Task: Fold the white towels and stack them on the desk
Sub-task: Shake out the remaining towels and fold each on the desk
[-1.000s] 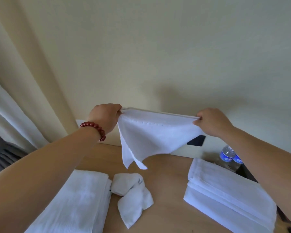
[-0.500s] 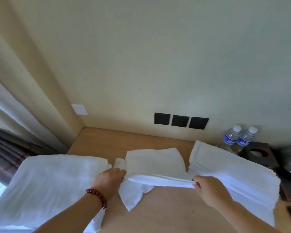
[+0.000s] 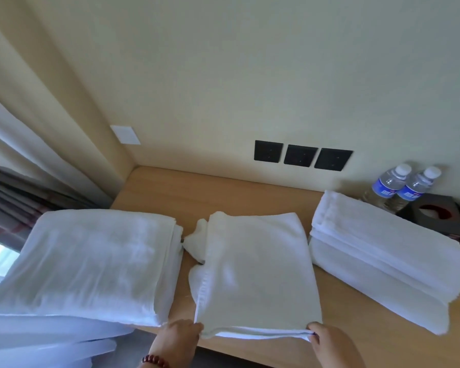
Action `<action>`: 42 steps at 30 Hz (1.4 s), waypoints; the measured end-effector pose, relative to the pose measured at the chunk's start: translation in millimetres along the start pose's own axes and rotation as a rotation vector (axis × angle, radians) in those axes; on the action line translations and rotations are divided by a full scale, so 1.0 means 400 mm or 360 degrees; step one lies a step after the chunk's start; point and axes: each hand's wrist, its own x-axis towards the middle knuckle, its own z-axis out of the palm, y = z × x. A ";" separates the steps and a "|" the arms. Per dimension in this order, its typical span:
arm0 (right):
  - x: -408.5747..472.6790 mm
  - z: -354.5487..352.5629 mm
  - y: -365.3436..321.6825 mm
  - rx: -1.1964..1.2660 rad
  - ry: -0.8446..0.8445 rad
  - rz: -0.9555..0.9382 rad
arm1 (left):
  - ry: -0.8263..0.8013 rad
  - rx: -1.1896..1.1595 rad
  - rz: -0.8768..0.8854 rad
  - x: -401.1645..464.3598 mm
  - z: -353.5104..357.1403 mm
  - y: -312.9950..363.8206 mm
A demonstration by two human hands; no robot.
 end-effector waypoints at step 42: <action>0.072 -0.028 0.086 -0.0169 -0.0254 -0.0221 | -0.0364 0.0182 -0.0418 0.171 -0.032 0.068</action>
